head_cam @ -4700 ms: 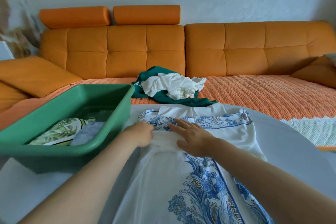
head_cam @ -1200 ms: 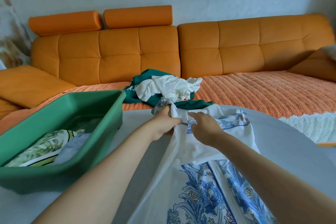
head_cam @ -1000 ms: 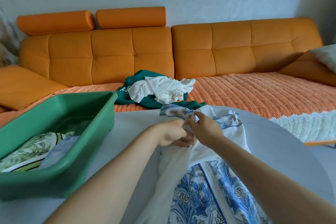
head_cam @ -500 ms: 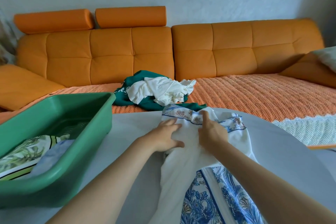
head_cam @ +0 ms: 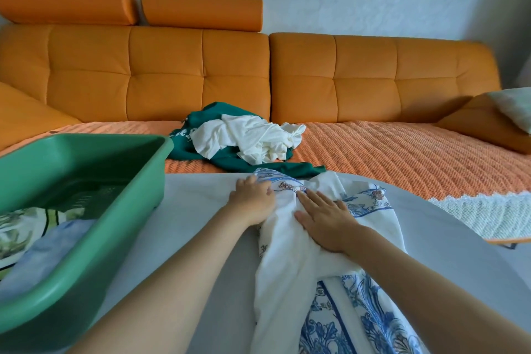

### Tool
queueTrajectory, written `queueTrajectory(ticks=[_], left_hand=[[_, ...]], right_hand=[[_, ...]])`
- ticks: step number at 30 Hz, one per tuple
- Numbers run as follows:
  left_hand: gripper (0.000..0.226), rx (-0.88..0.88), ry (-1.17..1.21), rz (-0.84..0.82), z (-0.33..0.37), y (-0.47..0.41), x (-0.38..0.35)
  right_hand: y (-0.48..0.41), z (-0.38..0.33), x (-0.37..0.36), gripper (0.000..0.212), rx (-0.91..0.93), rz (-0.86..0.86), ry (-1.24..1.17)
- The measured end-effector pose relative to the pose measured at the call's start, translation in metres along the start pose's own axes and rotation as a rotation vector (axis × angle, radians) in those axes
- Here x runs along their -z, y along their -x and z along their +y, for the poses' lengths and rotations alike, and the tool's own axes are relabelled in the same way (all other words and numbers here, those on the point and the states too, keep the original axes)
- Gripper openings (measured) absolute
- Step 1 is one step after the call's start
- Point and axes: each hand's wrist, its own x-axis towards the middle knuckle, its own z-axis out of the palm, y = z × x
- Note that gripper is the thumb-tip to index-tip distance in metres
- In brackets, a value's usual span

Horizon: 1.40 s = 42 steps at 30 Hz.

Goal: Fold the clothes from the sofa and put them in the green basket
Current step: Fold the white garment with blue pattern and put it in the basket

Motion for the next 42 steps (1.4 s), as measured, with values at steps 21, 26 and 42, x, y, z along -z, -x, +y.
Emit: queueTrajectory(ticks=[21,26,42], left_hand=[[0.033,0.07,-0.038,0.16,-0.055,-0.035,0.019],[0.035,0.086,-0.133,0.216,-0.058,-0.052,0.015],[0.064,-0.138,-0.209,-0.06,-0.031,0.039,0.029]], right_hand=[[-0.087,-0.045,-0.009,0.064,0.028,-0.003,-0.076],[-0.108,-0.04,-0.008,0.066,0.01,0.008,-0.063],[-0.001,-0.048,-0.004,0.066,0.114,0.096,-0.172]])
